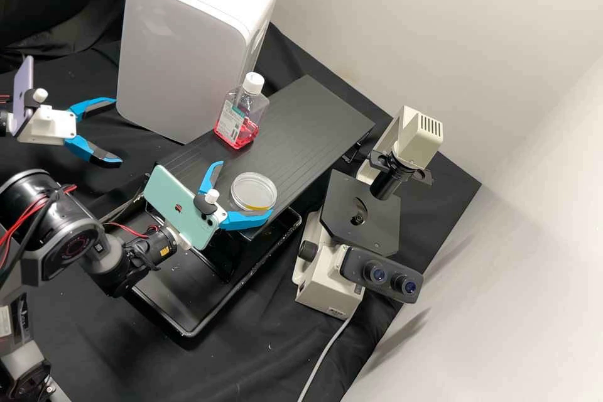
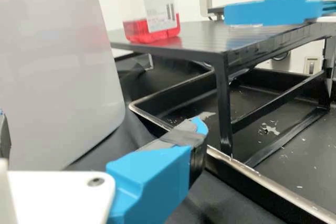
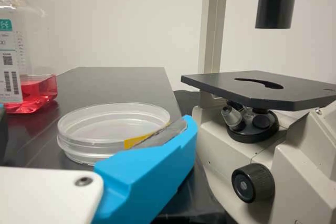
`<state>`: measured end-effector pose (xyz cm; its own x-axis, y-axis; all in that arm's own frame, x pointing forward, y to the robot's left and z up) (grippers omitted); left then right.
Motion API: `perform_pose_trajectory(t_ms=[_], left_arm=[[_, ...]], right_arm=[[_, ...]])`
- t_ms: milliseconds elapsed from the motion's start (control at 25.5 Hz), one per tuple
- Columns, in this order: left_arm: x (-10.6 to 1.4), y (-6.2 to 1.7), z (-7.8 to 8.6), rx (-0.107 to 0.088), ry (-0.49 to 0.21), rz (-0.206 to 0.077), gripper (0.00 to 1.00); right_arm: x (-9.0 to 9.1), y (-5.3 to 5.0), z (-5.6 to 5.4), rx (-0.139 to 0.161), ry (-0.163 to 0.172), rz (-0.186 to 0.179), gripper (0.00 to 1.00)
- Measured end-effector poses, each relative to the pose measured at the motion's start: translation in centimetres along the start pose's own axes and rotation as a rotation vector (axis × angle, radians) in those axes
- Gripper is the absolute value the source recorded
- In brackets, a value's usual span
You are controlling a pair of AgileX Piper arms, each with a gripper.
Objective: Place the lid on the petri dish
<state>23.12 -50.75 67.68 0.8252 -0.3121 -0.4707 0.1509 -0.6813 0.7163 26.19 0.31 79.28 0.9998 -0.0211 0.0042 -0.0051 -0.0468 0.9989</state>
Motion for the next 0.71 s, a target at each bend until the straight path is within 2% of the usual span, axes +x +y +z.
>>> perform_pose_trajectory(t_ms=[39, 78, 157, 196, 314, 549, 706], left_arm=[[-0.5, 0.18, 0.2, 0.021, 0.001, 0.004, 1.0], [-1.0, 0.61, 0.4, 0.033, -0.003, 0.019, 1.0], [-2.2, 1.11, 0.5, 0.035, -0.006, 0.034, 1.0], [-2.9, 1.68, 0.5, 0.035, -0.008, 0.056, 1.0], [-4.5, 2.5, 0.6, 0.034, -0.008, 0.093, 1.0], [-5.2, 2.7, 0.6, 0.034, -0.009, 0.104, 1.0], [-5.2, 2.69, 0.6, 0.034, -0.009, 0.104, 1.0]], right_arm=[[-0.1, 0.0, 0.0, -0.015, 0.005, 0.002, 1.0], [-0.3, -0.2, -0.1, -0.035, 0.008, 0.0, 1.0], [-0.7, -0.5, -0.1, -0.06, 0.008, 0.004, 1.0], [-0.9, -0.6, -0.1, -0.07, 0.001, 0.009, 1.0], [-1.6, -0.8, -0.1, -0.082, -0.015, 0.023, 1.0], [-3.5, -0.6, -0.5, -0.118, -0.047, 0.055, 1.0], [-4.6, -0.4, -0.5, -0.116, -0.049, 0.062, 1.0]])
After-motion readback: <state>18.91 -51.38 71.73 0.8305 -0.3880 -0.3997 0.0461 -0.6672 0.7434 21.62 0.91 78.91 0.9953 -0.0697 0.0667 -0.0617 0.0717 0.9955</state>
